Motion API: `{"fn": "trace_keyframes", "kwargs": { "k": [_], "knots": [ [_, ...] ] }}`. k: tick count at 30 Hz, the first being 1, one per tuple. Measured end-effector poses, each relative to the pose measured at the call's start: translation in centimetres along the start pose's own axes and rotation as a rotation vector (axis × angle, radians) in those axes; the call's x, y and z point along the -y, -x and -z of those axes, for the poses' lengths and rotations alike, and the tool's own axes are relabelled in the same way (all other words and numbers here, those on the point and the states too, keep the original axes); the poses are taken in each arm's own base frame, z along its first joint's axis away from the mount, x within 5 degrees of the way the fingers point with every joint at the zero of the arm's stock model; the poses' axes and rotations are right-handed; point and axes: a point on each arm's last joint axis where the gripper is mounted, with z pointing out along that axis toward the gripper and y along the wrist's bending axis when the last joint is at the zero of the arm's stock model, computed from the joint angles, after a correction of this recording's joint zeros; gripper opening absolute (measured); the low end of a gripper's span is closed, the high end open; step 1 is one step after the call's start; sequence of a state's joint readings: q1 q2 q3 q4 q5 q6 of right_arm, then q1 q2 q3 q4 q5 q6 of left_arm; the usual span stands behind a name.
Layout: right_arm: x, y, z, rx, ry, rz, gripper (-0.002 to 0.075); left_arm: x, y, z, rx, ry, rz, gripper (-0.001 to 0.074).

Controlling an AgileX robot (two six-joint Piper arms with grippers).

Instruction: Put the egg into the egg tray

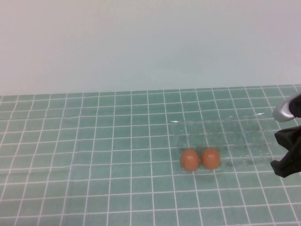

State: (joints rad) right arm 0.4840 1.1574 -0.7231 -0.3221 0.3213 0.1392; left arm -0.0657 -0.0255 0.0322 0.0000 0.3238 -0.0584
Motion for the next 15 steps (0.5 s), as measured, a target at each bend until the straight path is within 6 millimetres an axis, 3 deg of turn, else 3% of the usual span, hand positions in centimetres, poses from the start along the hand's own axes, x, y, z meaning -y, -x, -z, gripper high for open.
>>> {"fn": "trace_keyframes", "kwargs": {
  "k": [3, 6, 8, 11, 15],
  "knots": [
    [0.0, -0.1, 0.1, -0.011, -0.004, 0.002, 0.0002, 0.0, 0.0, 0.0, 0.0, 0.0, 0.0, -0.0001],
    [0.9, 0.1, 1.8, 0.039, -0.057, 0.035, 0.0001, 0.0, 0.0, 0.0, 0.0, 0.0, 0.0, -0.0001],
    [2.2, 0.3, 4.1, 0.112, -0.12, 0.016, 0.0001, 0.0, 0.0, 0.0, 0.0, 0.0, 0.0, -0.0001],
    [4.2, -0.3, 9.3, 0.282, -0.243, -0.07, 0.0001, 0.0, 0.0, 0.0, 0.0, 0.0, 0.0, -0.0001],
    [5.1, -4.0, 15.1, 0.464, -0.429, -0.249, 0.0001, 0.0, 0.0, 0.0, 0.0, 0.0, 0.0, -0.0001]
  ]
}}
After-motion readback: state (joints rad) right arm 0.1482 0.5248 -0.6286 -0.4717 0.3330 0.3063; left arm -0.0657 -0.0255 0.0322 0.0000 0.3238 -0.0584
